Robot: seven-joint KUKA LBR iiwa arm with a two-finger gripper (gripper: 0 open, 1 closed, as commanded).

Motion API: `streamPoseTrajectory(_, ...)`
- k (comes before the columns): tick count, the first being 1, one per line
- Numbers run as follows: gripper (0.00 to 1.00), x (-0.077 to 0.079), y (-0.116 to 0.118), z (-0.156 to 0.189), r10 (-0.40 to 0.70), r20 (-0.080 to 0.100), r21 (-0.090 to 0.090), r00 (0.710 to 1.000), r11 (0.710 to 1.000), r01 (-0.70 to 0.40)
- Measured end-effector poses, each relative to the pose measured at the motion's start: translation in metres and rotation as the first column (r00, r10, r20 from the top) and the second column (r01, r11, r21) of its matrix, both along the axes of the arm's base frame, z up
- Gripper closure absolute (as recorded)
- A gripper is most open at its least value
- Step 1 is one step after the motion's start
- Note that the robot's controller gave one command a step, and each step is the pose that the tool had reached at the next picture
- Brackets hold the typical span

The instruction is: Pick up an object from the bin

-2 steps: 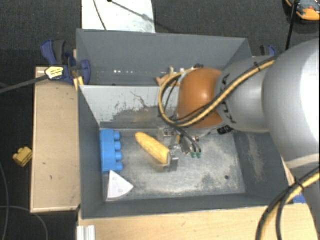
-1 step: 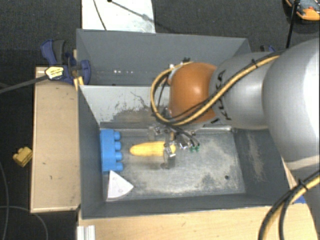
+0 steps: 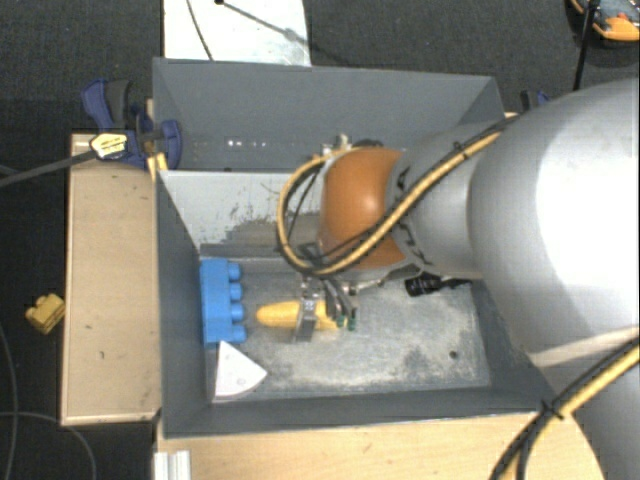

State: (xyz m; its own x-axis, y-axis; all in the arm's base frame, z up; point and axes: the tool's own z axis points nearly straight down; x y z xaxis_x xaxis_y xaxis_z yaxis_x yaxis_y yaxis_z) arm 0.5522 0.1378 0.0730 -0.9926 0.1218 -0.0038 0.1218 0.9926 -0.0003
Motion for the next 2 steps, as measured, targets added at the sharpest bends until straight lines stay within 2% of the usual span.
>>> streamPoseTrajectory(1,1.0,0.0,0.0,0.0,0.001,0.0,0.0,1.0,1.0,-0.001)
streamPoseTrajectory(2,1.0,-0.003,-0.007,0.089,-0.002,-0.002,0.001,1.0,1.0,0.002)
